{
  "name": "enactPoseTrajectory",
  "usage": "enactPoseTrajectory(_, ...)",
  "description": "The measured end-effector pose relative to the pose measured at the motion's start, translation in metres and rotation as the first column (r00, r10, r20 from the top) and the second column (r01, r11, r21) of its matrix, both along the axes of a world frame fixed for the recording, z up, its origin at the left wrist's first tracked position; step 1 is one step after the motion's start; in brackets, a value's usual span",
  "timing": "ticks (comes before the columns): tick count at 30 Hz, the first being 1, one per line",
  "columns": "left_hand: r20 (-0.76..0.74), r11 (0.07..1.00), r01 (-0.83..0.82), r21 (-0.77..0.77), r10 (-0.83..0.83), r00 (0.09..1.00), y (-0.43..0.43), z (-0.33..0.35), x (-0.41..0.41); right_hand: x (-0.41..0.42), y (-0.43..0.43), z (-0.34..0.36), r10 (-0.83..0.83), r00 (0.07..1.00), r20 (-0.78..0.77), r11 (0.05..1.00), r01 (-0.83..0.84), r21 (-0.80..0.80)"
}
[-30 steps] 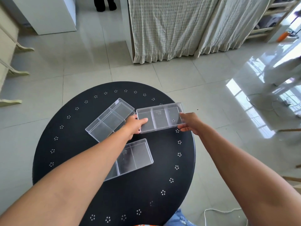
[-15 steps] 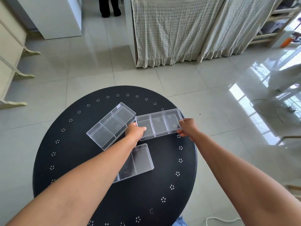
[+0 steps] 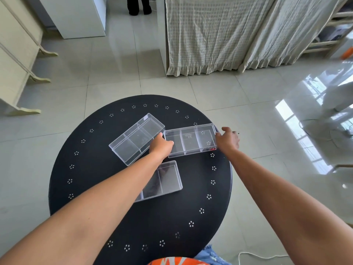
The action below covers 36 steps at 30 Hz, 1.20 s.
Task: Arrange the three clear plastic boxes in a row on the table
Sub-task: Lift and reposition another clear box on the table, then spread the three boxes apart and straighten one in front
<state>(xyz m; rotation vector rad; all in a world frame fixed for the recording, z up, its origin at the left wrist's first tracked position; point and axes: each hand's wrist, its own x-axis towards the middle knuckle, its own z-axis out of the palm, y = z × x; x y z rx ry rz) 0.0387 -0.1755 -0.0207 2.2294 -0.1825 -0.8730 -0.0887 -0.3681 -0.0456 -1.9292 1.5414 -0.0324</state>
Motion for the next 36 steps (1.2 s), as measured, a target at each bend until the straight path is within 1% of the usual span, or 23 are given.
enactPoseTrajectory(3,0.152,0.997,0.059,0.045,-0.065,0.986,0.012,0.007,0.006,0.018,0.007,0.013,0.073,0.997,0.018,0.987,-0.07,-0.147)
enactPoseTrajectory(5,0.249,0.998,0.057,0.014,-0.059,0.967,0.025,0.009,0.011,0.034,0.015,0.02,0.161,0.986,0.049,0.97,-0.149,-0.191)
enactPoseTrajectory(7,0.35,0.999,0.047,-0.022,-0.036,0.936,0.043,0.01,0.017,0.053,0.027,0.025,0.272,0.96,0.067,0.944,-0.252,-0.212)
enactPoseTrajectory(9,0.459,0.999,0.032,-0.024,-0.017,0.888,0.061,0.009,0.026,0.072,0.038,0.027,0.364,0.928,0.079,0.915,-0.341,-0.215)
enactPoseTrajectory(11,0.55,1.0,-0.002,0.031,-0.015,0.835,0.083,0.004,0.037,0.09,0.05,0.026,0.436,0.897,0.078,0.889,-0.415,-0.193)
enactPoseTrajectory(12,0.568,0.996,-0.018,0.085,-0.033,0.822,0.093,0.0,0.042,0.099,0.056,0.025,0.466,0.882,0.071,0.877,-0.45,-0.168)
enactPoseTrajectory(15,0.489,0.968,-0.022,0.249,-0.107,0.866,0.122,-0.013,0.051,0.125,0.07,0.02,0.547,0.837,0.029,0.836,-0.543,-0.074)
enactPoseTrajectory(17,0.424,0.948,0.015,0.319,-0.156,0.892,0.136,-0.024,0.057,0.141,0.077,0.017,0.594,0.804,-0.007,0.804,-0.594,0.01)
enactPoseTrajectory(20,0.341,0.929,0.068,0.363,-0.2,0.919,0.15,-0.036,0.062,0.16,0.084,0.011,0.641,0.767,-0.026,0.763,-0.634,0.126)
enactPoseTrajectory(23,0.285,0.934,0.081,0.348,-0.188,0.94,0.155,-0.047,0.065,0.172,0.089,0.005,0.651,0.759,-0.007,0.748,-0.64,0.175)
enactPoseTrajectory(25,0.275,0.946,0.089,0.313,-0.18,0.945,0.155,-0.051,0.068,0.177,0.09,0.002,0.655,0.756,0.013,0.741,-0.645,0.184)
enactPoseTrajectory(28,0.26,0.974,0.083,0.209,-0.138,0.956,0.155,-0.054,0.07,0.184,0.091,-0.002,0.651,0.757,0.053,0.739,-0.649,0.184)
enactPoseTrajectory(32,0.262,0.998,0.033,0.058,-0.048,0.964,0.157,-0.053,0.075,0.187,0.092,-0.004,0.606,0.787,0.114,0.771,-0.617,0.157)
enactPoseTrajectory(34,0.19,0.997,-0.024,-0.07,0.037,0.981,0.156,-0.052,0.084,0.189,0.09,-0.004,0.579,0.798,0.169,0.784,-0.601,0.156)
enactPoseTrajectory(36,0.083,0.973,-0.109,-0.203,0.128,0.988,0.155,-0.046,0.097,0.195,0.086,-0.002,0.542,0.803,0.248,0.79,-0.587,0.173)
